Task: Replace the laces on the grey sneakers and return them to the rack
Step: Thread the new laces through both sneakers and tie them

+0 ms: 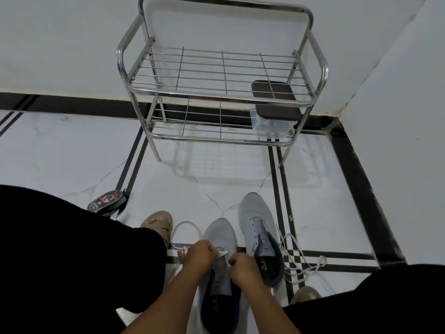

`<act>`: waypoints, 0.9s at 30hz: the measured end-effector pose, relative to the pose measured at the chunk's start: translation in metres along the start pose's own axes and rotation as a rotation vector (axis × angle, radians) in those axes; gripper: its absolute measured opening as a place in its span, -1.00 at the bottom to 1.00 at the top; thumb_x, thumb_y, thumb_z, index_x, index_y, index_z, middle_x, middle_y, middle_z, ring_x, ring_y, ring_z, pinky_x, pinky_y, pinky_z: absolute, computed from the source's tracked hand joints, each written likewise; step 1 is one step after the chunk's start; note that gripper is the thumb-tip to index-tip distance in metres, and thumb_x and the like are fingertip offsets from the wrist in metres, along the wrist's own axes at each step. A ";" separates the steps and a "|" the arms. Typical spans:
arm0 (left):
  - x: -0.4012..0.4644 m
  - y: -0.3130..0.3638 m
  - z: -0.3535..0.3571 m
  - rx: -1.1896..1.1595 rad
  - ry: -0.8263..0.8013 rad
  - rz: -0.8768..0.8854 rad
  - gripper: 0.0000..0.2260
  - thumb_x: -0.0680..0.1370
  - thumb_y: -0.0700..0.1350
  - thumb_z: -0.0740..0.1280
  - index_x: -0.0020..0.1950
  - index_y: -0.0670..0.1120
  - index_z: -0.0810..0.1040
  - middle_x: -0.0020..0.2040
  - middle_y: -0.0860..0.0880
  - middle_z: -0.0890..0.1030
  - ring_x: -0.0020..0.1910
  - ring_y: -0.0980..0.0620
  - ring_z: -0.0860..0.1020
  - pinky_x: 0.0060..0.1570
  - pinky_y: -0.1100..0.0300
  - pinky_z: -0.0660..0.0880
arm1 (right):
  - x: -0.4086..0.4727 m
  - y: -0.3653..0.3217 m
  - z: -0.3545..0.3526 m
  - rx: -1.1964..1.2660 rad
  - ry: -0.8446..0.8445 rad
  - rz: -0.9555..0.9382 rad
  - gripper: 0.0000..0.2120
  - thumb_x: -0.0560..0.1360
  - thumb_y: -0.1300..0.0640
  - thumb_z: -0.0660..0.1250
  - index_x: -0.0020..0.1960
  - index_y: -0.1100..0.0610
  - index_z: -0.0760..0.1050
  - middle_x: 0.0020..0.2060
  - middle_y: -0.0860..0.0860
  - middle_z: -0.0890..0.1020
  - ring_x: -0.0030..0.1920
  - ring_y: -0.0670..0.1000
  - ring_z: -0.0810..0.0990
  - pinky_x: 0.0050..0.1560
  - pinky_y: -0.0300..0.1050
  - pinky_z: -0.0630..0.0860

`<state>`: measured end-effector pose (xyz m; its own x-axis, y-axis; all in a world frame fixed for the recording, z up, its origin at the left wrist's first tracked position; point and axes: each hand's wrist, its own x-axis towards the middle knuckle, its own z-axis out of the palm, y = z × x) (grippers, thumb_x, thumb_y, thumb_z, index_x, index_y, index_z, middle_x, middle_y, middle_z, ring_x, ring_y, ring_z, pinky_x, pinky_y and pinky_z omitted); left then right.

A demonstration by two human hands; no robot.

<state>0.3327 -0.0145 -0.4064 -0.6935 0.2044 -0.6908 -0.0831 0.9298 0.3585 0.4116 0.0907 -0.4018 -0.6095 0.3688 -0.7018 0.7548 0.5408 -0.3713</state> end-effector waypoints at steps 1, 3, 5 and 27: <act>-0.001 -0.003 0.005 0.011 0.023 -0.035 -0.75 0.54 0.05 0.23 -0.31 -0.01 0.45 -0.03 -0.01 0.66 0.12 -0.04 0.55 0.43 -0.09 0.13 | 0.001 0.004 0.002 0.042 0.013 0.010 -0.86 0.48 0.22 0.28 -0.20 0.08 0.58 -0.10 0.10 0.62 -0.03 0.02 0.60 0.00 -0.16 0.52; -0.002 -0.008 0.013 -0.012 0.066 -0.092 -0.75 0.52 0.08 0.23 -0.31 0.01 0.48 -0.02 0.02 0.65 0.13 -0.04 0.54 0.40 -0.05 0.20 | 0.007 0.012 0.001 0.129 0.019 0.027 -0.85 0.44 0.29 0.26 -0.20 0.19 0.60 -0.13 0.15 0.65 -0.03 0.10 0.63 -0.05 -0.11 0.55; -0.001 -0.009 0.016 -0.064 0.088 -0.126 -0.76 0.52 0.06 0.24 -0.32 0.02 0.50 0.01 0.03 0.63 0.14 -0.03 0.53 0.30 0.00 0.32 | 0.013 0.015 0.002 0.159 0.009 0.039 -0.82 0.41 0.32 0.26 -0.07 0.30 0.62 -0.08 0.19 0.68 -0.03 0.12 0.64 -0.06 -0.08 0.57; 0.000 0.000 0.024 -0.027 0.060 -0.094 -0.82 0.53 0.02 0.26 -0.24 0.05 0.57 0.04 0.01 0.62 0.19 -0.05 0.49 0.34 -0.09 0.28 | 0.030 0.024 0.009 0.230 -0.014 0.063 -0.72 0.41 0.36 0.24 -0.02 0.17 0.67 -0.15 0.05 0.66 -0.13 0.04 0.61 -0.18 -0.20 0.54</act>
<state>0.3500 -0.0073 -0.4220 -0.7233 0.0974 -0.6836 -0.1686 0.9351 0.3116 0.4140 0.1082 -0.4374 -0.5572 0.3846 -0.7359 0.8276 0.3298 -0.4542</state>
